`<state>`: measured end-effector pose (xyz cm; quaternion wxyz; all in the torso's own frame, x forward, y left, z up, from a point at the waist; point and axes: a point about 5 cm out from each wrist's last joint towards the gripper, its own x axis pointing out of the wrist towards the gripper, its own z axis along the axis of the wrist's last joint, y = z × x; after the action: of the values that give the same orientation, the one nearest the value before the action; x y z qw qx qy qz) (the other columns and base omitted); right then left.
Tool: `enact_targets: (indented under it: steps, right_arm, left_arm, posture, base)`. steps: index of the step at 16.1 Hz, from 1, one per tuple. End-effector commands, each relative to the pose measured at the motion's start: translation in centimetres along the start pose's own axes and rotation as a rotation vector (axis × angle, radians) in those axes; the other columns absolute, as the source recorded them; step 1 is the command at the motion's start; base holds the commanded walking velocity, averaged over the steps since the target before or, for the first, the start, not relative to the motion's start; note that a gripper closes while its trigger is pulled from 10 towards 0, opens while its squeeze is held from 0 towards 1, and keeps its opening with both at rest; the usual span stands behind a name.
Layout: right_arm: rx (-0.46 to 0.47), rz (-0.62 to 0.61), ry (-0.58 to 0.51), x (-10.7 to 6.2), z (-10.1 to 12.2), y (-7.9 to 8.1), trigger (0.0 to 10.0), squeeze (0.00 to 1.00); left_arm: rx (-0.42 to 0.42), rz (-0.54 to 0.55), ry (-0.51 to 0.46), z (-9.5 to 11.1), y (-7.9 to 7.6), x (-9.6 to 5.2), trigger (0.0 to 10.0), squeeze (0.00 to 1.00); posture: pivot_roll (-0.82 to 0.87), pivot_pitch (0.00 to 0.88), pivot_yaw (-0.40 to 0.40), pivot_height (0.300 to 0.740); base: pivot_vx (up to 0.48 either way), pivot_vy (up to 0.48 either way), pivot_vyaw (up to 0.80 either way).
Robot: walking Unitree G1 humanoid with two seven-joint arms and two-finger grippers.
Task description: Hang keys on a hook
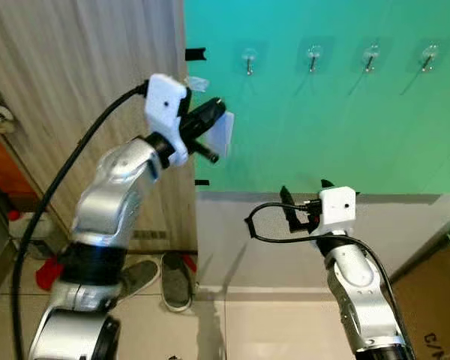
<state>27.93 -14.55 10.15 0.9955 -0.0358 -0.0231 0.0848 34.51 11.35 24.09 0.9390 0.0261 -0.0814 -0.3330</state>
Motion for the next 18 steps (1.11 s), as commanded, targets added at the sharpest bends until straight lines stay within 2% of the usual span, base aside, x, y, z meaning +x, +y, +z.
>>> enact_targets:
  steps: [1, 3, 4, 5, 8, 11, 18]
  right_arm:
    - [0.004, 0.004, -0.011, 0.3, 0.2, 0.0, 10.0, 0.00]
    - [0.004, 0.003, -0.011, 0.2, 0.1, 0.0, 10.0, 0.00]
    - [0.004, -0.002, -0.009, 0.0, 0.0, 0.0, 10.0, 0.00]
    - [0.003, -0.003, -0.008, -0.1, 0.0, 0.0, 10.0, 0.00]
    - [0.003, -0.007, -0.008, -0.1, 0.0, -0.1, 10.0, 0.00]
    - [0.002, -0.002, -0.006, 0.0, -0.1, 0.0, 10.0, 0.00]
    - [0.011, 0.005, 0.002, 0.1, -0.3, 0.2, 10.0, 0.00]
  left_arm:
    - [-0.011, 0.003, -0.018, 0.4, 0.4, 0.5, 10.0, 0.00]
    - [-0.012, -0.001, -0.022, 0.6, 0.5, 0.7, 10.0, 0.00]
    - [0.018, -0.057, -0.010, 0.9, 0.3, 1.1, 10.0, 0.00]
    - [0.022, -0.066, -0.012, 1.0, 0.2, 1.2, 10.0, 0.00]
    - [0.004, -0.080, -0.045, 1.4, -0.3, 2.2, 10.0, 0.00]
    - [0.039, -0.113, -0.040, 1.3, -0.9, 3.0, 10.0, 0.00]
    - [0.051, -0.099, -0.078, 2.2, -0.5, 4.6, 10.0, 0.00]
  posture:
    - [-0.01, 0.000, 0.007, 0.740]
    - [-0.01, 0.000, 0.013, 0.740]
    - [-0.02, 0.000, 0.016, 0.740]
    - [-0.02, 0.000, 0.016, 0.740]
    - [-0.02, 0.000, 0.017, 0.740]
    - [-0.02, 0.000, 0.015, 0.740]
    - [-0.02, 0.000, 0.016, 0.740]
  base:
    - [0.000, 0.000, 0.00]
    - [0.000, 0.000, 0.00]
    - [0.000, 0.000, 0.00]
    - [0.000, 0.000, 0.00]
    - [0.000, 0.000, 0.00]
    - [0.000, 0.000, 0.00]
    - [0.000, 0.000, 0.00]
